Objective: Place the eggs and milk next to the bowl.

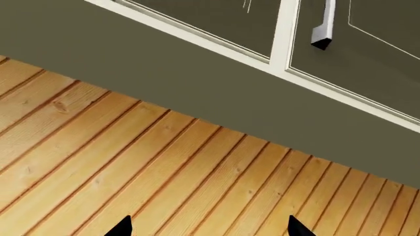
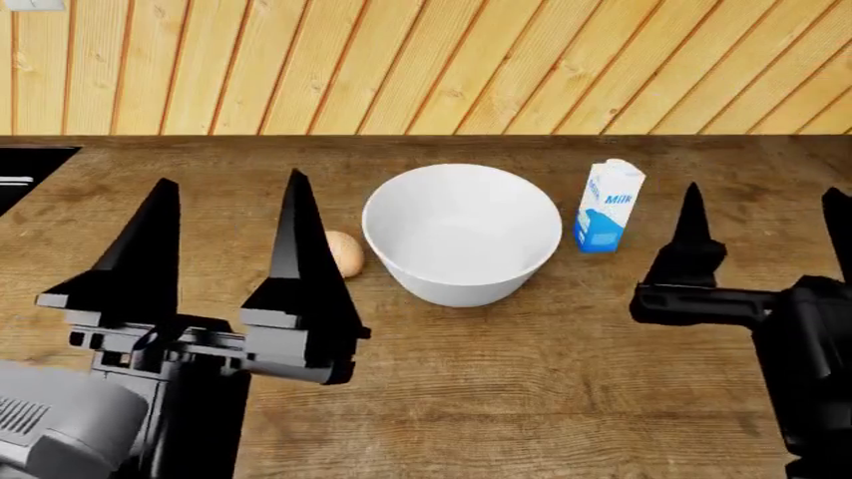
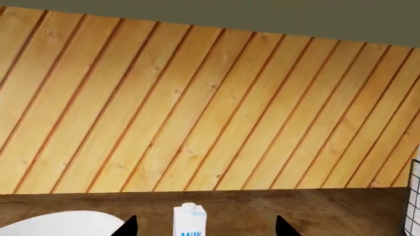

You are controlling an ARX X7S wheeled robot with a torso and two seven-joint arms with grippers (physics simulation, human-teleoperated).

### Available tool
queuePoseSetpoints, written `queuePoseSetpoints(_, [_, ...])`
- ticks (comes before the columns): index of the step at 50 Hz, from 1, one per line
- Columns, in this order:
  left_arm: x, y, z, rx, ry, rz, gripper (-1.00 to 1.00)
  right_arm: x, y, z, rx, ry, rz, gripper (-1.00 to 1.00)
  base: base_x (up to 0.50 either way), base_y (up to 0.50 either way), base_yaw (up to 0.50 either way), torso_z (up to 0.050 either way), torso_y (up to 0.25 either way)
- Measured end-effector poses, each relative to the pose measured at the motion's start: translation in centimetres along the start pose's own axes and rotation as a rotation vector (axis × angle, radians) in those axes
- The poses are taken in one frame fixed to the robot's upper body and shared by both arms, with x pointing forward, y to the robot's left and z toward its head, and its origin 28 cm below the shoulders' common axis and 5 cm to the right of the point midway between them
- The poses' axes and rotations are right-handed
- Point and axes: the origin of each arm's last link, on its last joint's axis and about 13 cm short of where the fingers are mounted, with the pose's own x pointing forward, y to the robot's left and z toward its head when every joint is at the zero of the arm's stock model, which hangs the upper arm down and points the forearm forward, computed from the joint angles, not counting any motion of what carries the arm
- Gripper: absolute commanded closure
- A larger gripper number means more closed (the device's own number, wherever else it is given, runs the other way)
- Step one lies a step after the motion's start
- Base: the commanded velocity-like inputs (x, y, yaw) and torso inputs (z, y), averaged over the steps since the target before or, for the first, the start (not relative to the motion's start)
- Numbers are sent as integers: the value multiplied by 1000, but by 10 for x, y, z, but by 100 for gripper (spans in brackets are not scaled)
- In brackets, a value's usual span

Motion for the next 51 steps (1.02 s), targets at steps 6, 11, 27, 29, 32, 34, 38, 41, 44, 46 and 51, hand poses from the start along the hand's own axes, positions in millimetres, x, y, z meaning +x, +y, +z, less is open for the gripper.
queuePoseSetpoints(6, [-7, 0, 2, -27, -49, 47, -100, -18, 1, -8, 8, -33, -5, -100, 0, 0, 0, 0, 0])
queuePoseSetpoints(11, [-14, 0, 2, -37, -86, 72, -100, -31, 1, -13, 22, -55, -3, -100, 0, 0, 0, 0, 0])
queuePoseSetpoints(27, [-30, 0, -1, -95, -210, 93, -100, -61, -11, -21, 64, -99, -20, -100, 0, 0, 0, 0, 0])
queuePoseSetpoints(29, [-31, 1, -2, -107, -228, 97, -100, -64, -12, -22, 68, -105, -22, -100, 0, 0, 0, 0, 0])
queuePoseSetpoints(32, [-33, 2, -4, -122, -258, 102, -100, -68, -14, -23, 74, -114, -26, -100, 0, 0, 0, 0, 0])
queuePoseSetpoints(34, [-34, 2, -5, -132, -280, 107, -100, -71, -15, -23, 79, -120, -28, -100, 0, 0, 0, 0, 0])
queuePoseSetpoints(38, [-36, 3, -6, -153, -331, 120, -100, -75, -17, -24, 86, -134, -31, -100, 0, 0, 0, 0, 0])
queuePoseSetpoints(41, [-37, 3, -6, -165, -373, 130, -100, -78, -18, -25, 90, -143, -33, -100, 0, 0, 0, 0, 0])
queuePoseSetpoints(44, [-38, 4, -6, -175, -416, 141, -100, -80, -19, -25, 95, -152, -35, -100, 0, 0, 0, 0, 0])
queuePoseSetpoints(46, [-38, 4, -6, -180, -442, 149, -100, -82, -20, -25, 97, -158, -35, -100, 0, 0, 0, 0, 0])
queuePoseSetpoints(51, [-39, 5, -6, -188, -494, 168, -100, -83, -20, -25, 103, -181, -33, -100, 0, 0, 0, 0, 0])
